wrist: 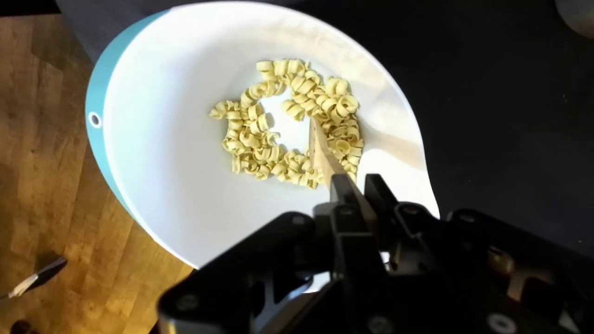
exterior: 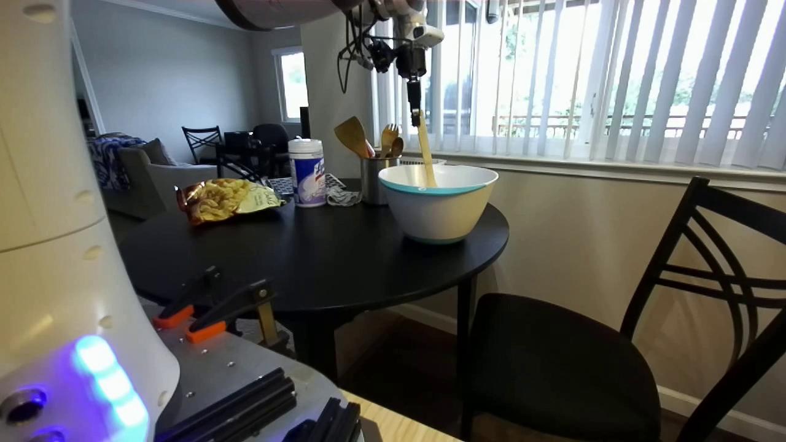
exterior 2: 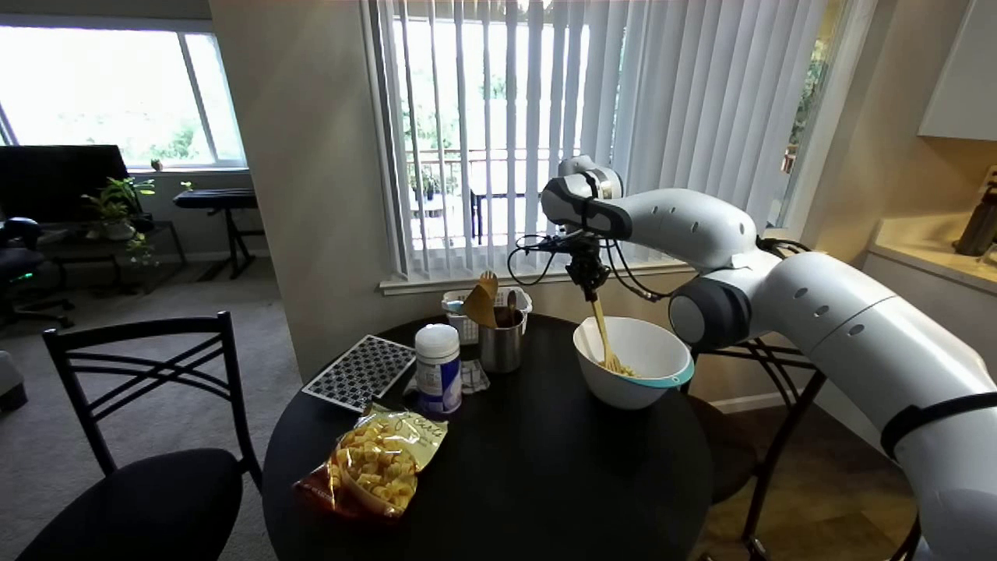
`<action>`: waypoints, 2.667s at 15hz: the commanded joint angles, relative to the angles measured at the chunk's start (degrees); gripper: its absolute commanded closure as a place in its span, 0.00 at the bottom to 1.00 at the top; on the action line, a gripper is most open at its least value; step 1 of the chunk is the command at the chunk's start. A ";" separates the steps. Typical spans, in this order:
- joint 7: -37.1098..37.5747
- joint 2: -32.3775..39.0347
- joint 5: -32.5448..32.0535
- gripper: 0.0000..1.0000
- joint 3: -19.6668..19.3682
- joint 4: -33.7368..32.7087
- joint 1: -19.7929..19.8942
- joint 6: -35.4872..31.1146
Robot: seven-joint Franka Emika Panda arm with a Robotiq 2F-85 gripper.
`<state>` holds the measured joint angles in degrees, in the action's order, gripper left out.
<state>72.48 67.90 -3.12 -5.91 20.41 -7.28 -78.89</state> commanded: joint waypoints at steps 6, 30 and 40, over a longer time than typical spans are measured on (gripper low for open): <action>11.70 1.14 7.46 0.97 3.84 -0.49 7.60 -6.09; 18.39 -1.23 4.93 0.97 -0.27 -0.39 8.81 -7.08; -4.58 -0.41 6.82 0.97 5.80 -0.14 9.66 -3.87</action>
<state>74.04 67.34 3.03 -1.76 20.27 3.48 -83.97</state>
